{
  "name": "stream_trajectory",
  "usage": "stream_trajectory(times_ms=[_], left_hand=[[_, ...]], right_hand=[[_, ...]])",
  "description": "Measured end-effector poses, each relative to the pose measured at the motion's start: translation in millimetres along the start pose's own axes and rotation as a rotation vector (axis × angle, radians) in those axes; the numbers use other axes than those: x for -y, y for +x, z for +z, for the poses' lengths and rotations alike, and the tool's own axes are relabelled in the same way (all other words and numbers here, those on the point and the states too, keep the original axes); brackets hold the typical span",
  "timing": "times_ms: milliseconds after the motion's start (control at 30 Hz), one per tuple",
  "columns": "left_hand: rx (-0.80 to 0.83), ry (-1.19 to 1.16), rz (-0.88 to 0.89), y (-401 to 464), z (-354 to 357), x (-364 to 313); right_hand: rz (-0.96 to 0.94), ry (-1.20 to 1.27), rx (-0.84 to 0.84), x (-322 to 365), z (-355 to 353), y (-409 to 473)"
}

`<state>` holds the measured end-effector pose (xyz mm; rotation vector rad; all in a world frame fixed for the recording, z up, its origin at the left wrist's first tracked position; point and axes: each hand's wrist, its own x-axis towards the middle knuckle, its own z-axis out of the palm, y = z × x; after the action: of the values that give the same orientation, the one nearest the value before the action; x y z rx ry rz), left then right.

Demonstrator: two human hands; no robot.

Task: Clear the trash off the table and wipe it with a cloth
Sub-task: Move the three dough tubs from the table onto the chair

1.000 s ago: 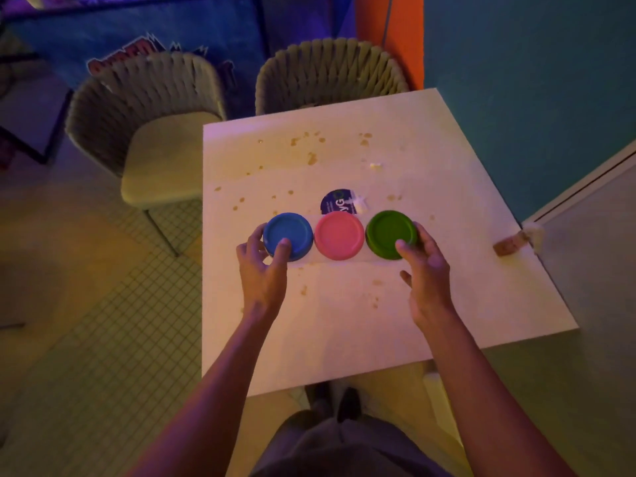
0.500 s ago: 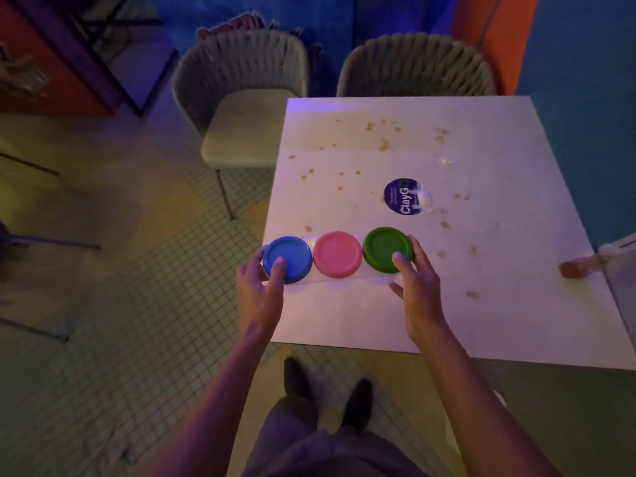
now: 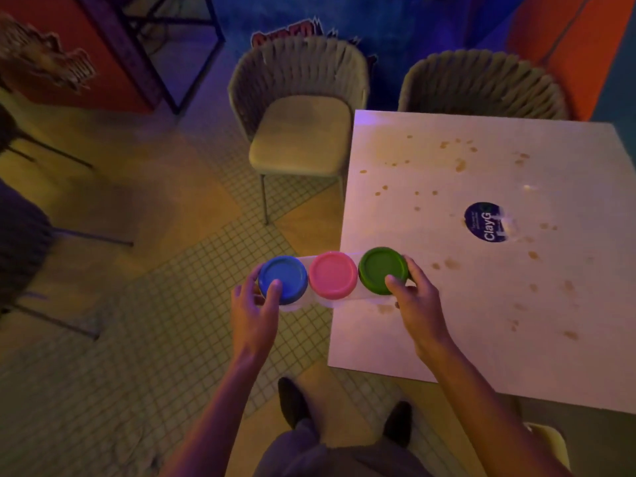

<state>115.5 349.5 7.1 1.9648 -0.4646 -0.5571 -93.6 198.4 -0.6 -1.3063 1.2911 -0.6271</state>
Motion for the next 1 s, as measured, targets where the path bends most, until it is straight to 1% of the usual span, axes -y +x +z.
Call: stream_trajectory(times_ms=[133, 233, 433, 667, 867, 1000], left_hand=[[0.053, 0.022, -0.008, 42.9, -35.5, 9.7], [0.061, 0.038, 0.01, 73.9, -61.3, 14.7], [0.062, 0.074, -0.004, 136.2, -95.0, 20.5], [0.109, 0.1, -0.02, 214.8, -91.3, 16.4], [0.131, 0.124, -0.023, 309.2, -82.5, -3.1], [0.159, 0.119, -0.014, 381.8, -69.0, -22.5]], right_hand=[[0.028, 0.014, -0.038, 9.4, 52.8, 8.7], [0.017, 0.021, -0.077, 17.0, 89.8, 15.4], [0.064, 0.017, -0.034, 27.9, 148.3, 42.6], [0.106, 0.014, -0.024, 40.7, 187.0, 102.5], [0.109, 0.003, -0.021, 75.2, 224.5, 173.6], [0.106, -0.003, -0.049, 103.7, 243.9, 225.7]])
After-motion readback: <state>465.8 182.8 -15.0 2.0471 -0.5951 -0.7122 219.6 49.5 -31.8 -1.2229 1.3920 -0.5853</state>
